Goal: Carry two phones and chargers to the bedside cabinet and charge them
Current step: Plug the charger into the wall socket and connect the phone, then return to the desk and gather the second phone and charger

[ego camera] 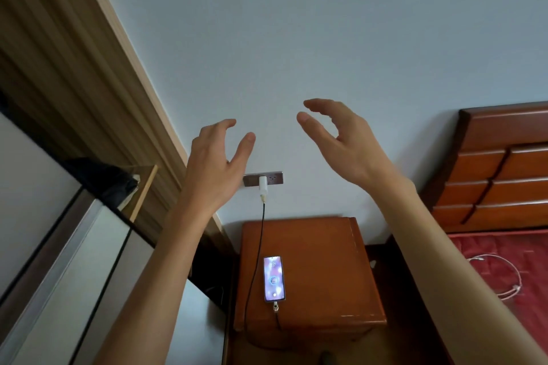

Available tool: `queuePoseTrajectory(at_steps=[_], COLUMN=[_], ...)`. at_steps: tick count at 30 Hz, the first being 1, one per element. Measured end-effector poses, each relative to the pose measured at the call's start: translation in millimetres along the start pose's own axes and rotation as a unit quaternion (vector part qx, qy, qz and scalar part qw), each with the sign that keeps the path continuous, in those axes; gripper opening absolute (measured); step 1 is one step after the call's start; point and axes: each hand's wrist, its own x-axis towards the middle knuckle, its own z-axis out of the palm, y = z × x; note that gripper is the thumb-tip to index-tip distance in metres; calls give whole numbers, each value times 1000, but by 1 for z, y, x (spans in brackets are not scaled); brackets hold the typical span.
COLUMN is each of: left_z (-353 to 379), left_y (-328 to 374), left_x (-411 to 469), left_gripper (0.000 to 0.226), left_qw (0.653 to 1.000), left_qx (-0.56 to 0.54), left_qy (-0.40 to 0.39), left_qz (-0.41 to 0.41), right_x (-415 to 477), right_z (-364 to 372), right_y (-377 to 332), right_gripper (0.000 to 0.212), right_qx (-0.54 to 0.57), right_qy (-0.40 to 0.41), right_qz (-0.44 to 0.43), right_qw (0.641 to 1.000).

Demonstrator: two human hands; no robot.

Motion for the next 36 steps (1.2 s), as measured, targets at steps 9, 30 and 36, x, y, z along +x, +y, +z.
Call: queuePoseTrajectory(at_steps=[9, 30, 36], left_z=[-68, -88, -113], left_y=[-3, 106, 146], left_x=[-36, -197, -265], left_gripper=[53, 44, 44], left_qw=[997, 929, 882], left_qx=[24, 116, 176], left_qy=[59, 272, 347], left_qz=[-36, -223, -265], right_x=[-10, -60, -109], right_z=[31, -6, 11], right_y=[-59, -85, -113], right_gripper=[49, 45, 48], right_qx=[-1, 98, 162], right_qy=[-47, -284, -355], right_qz=[-87, -304, -350], right_qw=[995, 904, 852])
